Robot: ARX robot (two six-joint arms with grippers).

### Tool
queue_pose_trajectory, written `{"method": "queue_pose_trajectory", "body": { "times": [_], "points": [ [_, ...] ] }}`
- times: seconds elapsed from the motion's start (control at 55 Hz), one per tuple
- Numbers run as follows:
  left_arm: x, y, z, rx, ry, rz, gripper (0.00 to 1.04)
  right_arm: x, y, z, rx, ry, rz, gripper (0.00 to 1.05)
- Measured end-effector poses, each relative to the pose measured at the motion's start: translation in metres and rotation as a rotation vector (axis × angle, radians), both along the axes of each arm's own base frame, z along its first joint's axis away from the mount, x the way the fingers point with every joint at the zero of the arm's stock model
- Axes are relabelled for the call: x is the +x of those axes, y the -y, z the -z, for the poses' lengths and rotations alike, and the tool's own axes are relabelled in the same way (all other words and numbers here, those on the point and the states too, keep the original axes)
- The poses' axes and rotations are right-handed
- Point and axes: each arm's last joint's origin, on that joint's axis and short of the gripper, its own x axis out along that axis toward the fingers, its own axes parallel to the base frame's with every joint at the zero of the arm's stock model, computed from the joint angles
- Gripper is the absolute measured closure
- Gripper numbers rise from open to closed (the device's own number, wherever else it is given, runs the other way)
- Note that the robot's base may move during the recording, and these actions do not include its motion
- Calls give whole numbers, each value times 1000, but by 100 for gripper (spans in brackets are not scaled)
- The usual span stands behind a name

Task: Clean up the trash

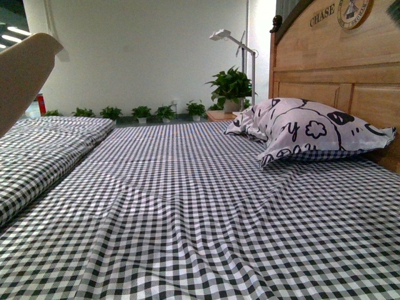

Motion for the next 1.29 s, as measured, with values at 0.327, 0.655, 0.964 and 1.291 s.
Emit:
{"method": "queue_pose_trajectory", "body": {
  "times": [0.327, 0.655, 0.964, 1.291],
  "points": [
    [0, 0, 0, 0, 0, 0, 78, 0, 0, 0, 0, 0, 0, 84],
    [0, 0, 0, 0, 0, 0, 78, 0, 0, 0, 0, 0, 0, 84],
    [0, 0, 0, 0, 0, 0, 78, 0, 0, 0, 0, 0, 0, 84],
    [0, 0, 0, 0, 0, 0, 78, 0, 0, 0, 0, 0, 0, 84]
  ]
}}
